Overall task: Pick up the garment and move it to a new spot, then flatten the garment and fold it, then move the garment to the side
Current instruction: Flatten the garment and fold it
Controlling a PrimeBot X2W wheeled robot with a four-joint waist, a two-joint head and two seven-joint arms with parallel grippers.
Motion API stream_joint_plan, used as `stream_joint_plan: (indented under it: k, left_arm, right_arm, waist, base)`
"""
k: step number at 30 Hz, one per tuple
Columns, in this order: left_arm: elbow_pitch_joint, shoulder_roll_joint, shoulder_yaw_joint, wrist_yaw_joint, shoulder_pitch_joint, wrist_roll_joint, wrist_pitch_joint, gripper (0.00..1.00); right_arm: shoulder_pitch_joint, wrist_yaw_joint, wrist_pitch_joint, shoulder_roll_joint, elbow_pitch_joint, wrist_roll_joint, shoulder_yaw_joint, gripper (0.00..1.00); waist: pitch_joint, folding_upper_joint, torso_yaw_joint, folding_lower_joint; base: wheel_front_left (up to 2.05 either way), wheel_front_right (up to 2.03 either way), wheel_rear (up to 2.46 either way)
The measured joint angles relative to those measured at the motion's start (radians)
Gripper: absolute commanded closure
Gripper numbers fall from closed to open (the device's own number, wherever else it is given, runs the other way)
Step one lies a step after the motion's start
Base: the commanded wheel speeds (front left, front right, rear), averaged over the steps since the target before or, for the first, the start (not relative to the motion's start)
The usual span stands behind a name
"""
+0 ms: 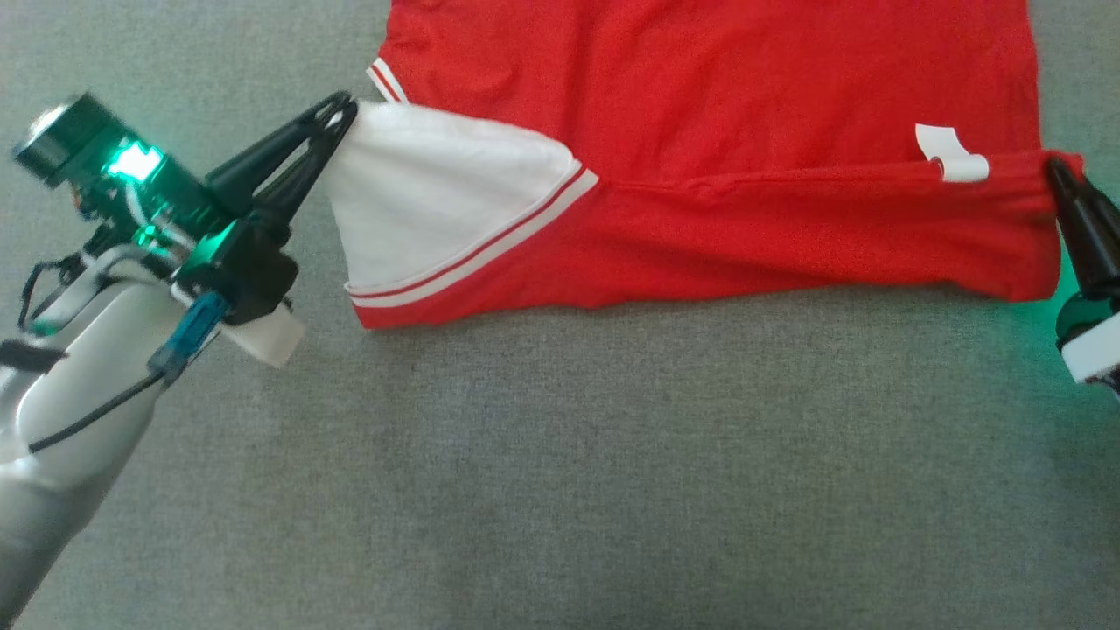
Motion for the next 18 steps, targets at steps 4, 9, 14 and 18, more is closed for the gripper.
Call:
stream_joint_plan:
  k: [4, 9, 14, 18]
  left_arm:
    - [0.020, -0.032, 0.000, 0.004, -0.026, 0.006, -0.001, 0.00]
    - [0.034, -0.058, 0.007, 0.027, -0.023, -0.002, -0.001, 0.00]
    - [0.020, -0.090, 0.095, 0.104, 0.070, -0.112, -0.001, 0.00]
    - [-0.025, -0.136, 0.139, 0.135, 0.243, -0.221, -0.001, 0.00]
  right_arm:
    - [-0.030, 0.000, -0.002, 0.003, 0.012, -0.003, 0.010, 0.96]
    - [-0.059, 0.000, -0.017, 0.012, 0.043, -0.019, 0.028, 0.00]
    - [-0.055, 0.000, -0.046, 0.019, 0.065, -0.017, 0.030, 0.00]
    - [-0.024, 0.000, -0.082, 0.016, 0.076, -0.009, 0.017, 0.00]
  waist:
    - [0.018, 0.0000, -0.002, 0.0001]
    - [0.030, 0.0000, -0.008, 0.0001]
    - [0.011, 0.0000, -0.010, 0.0000]
    - [-0.018, 0.0000, -0.009, -0.0001]
  base:
    - [0.00, 0.00, 0.00]
    - [0.00, 0.00, 0.00]
    - [0.00, 0.00, 0.00]
    - [0.00, 0.00, 0.00]
